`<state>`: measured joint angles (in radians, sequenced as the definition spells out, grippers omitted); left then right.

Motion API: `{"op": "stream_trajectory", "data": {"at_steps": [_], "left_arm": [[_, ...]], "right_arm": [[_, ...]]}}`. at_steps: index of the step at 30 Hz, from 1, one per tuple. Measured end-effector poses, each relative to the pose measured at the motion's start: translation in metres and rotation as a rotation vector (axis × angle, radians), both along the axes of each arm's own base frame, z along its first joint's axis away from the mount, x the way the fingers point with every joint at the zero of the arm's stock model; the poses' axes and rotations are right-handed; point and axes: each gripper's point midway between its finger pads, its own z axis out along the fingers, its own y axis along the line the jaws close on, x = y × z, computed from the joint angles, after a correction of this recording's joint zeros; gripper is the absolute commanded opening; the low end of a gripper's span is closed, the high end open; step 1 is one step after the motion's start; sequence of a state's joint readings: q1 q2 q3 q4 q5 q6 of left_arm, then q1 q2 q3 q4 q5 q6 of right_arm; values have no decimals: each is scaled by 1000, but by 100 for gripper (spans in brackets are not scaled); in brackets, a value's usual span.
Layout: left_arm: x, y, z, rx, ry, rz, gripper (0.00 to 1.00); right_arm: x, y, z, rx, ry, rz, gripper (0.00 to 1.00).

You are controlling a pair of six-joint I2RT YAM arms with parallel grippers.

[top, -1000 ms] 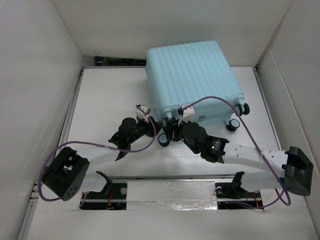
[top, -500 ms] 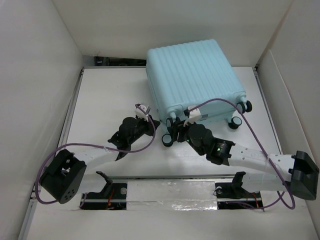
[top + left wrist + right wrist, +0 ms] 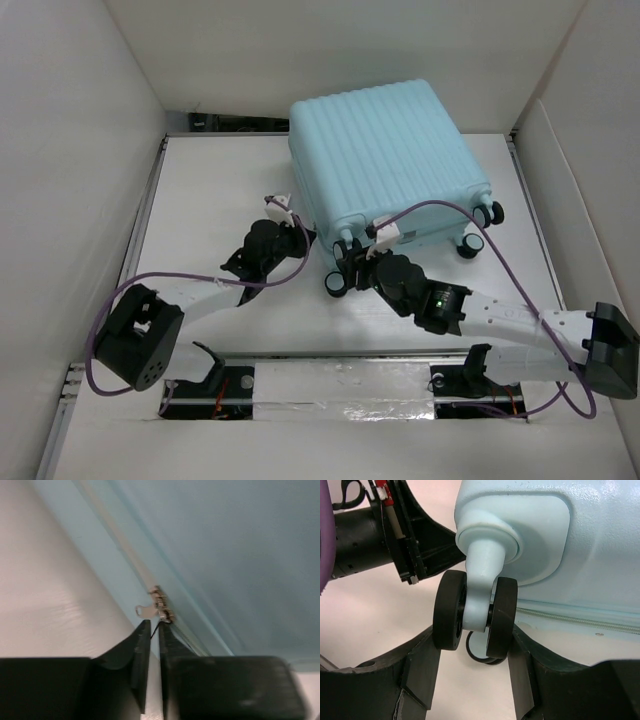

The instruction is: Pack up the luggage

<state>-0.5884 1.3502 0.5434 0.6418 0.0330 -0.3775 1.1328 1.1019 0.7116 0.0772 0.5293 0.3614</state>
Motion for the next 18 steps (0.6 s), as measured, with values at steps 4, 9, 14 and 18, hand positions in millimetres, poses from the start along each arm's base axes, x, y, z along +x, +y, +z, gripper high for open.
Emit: {"op": "stream_trajectory", "data": {"at_steps": [4, 9, 14, 18], "left_arm": [[20, 47, 6, -15, 22, 238, 71], [10, 117, 84, -202, -115, 536, 96], [-41, 153, 182, -488, -316, 592, 99], [-74, 167, 220, -564, -375, 572, 99]], "right_arm": [[1, 15, 0, -27, -11, 15, 0], [-2, 45, 2, -76, -22, 55, 0], [-6, 81, 5, -100, -23, 126, 10], [-30, 113, 8, -144, -32, 260, 92]]}}
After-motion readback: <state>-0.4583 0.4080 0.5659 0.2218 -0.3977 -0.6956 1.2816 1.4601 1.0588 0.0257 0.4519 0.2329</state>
